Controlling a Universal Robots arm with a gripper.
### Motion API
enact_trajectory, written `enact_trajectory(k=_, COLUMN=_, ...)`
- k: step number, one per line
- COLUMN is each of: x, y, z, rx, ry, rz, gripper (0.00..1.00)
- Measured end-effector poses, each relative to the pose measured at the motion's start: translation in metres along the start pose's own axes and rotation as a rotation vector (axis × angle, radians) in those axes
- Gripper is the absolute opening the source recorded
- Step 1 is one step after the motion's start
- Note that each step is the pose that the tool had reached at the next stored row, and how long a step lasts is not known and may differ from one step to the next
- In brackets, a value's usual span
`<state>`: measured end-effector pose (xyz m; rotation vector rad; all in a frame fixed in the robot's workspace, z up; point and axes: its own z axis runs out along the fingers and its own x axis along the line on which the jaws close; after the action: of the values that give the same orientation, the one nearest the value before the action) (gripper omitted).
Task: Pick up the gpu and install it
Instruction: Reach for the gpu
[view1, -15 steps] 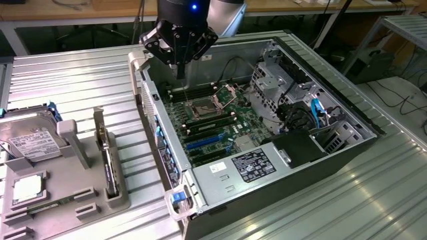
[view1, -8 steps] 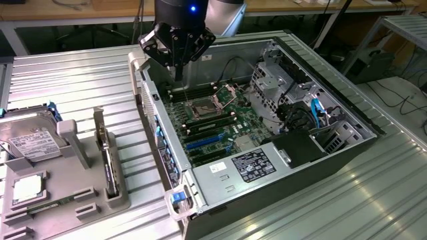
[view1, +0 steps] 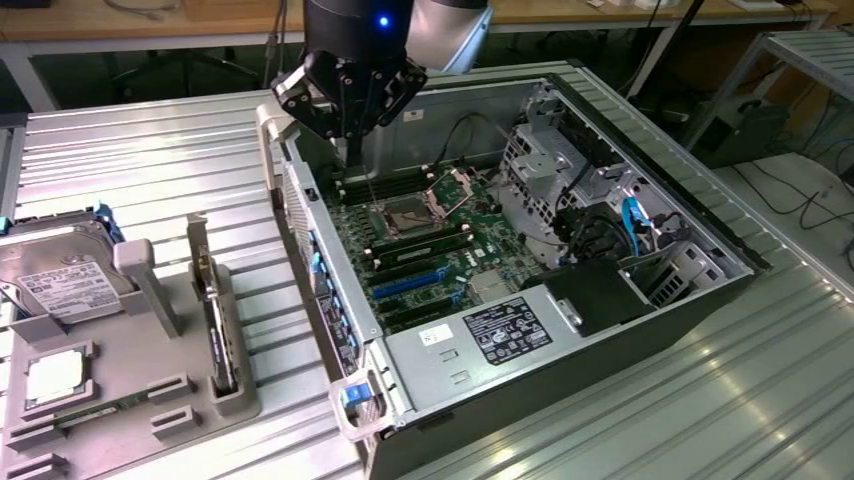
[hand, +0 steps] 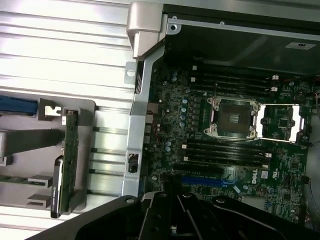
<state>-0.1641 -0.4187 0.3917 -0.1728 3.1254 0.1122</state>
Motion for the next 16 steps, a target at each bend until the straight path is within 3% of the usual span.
enact_trajectory(k=16, x=0.0094, y=-0.0097, z=-0.0005, rx=-0.0022, ry=0.0066, rz=-0.093, gripper=0.11)
